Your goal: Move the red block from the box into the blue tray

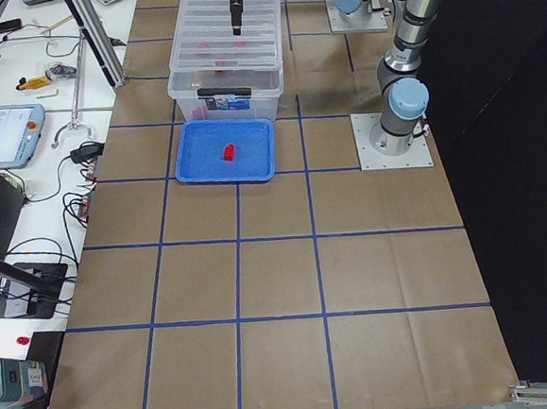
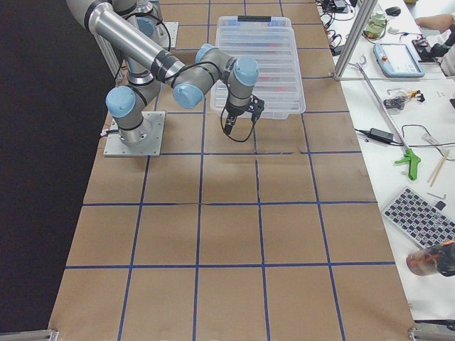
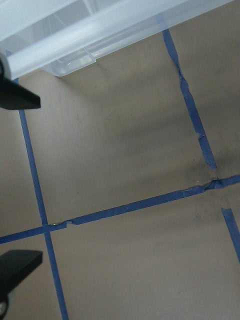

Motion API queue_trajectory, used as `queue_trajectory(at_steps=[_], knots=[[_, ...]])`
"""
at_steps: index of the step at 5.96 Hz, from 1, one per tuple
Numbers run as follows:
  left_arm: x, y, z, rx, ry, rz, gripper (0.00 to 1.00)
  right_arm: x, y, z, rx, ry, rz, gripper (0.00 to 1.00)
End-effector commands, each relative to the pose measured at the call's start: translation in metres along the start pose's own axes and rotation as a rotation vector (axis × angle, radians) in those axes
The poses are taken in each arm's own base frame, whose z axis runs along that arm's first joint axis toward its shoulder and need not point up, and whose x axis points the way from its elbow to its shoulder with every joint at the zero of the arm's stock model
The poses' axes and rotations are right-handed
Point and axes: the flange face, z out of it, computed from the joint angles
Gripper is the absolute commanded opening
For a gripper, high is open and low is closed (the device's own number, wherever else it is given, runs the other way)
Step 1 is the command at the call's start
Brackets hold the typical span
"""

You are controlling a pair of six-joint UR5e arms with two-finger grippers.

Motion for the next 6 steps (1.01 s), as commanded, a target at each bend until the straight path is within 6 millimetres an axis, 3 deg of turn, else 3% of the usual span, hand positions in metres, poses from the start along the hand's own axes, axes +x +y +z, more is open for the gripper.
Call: queue_trajectory(at_steps=[1,6], knots=[[0.001,0.0,0.001,-0.004,0.002,-0.003,0.99,-0.014,0.001,0.001,0.0,0.003,-0.026,1.0],[0.0,-0.001,0.001,-0.002,-0.001,0.0,0.99,-0.044,0.007,0.002,-0.001,0.01,-0.044,1.0]])
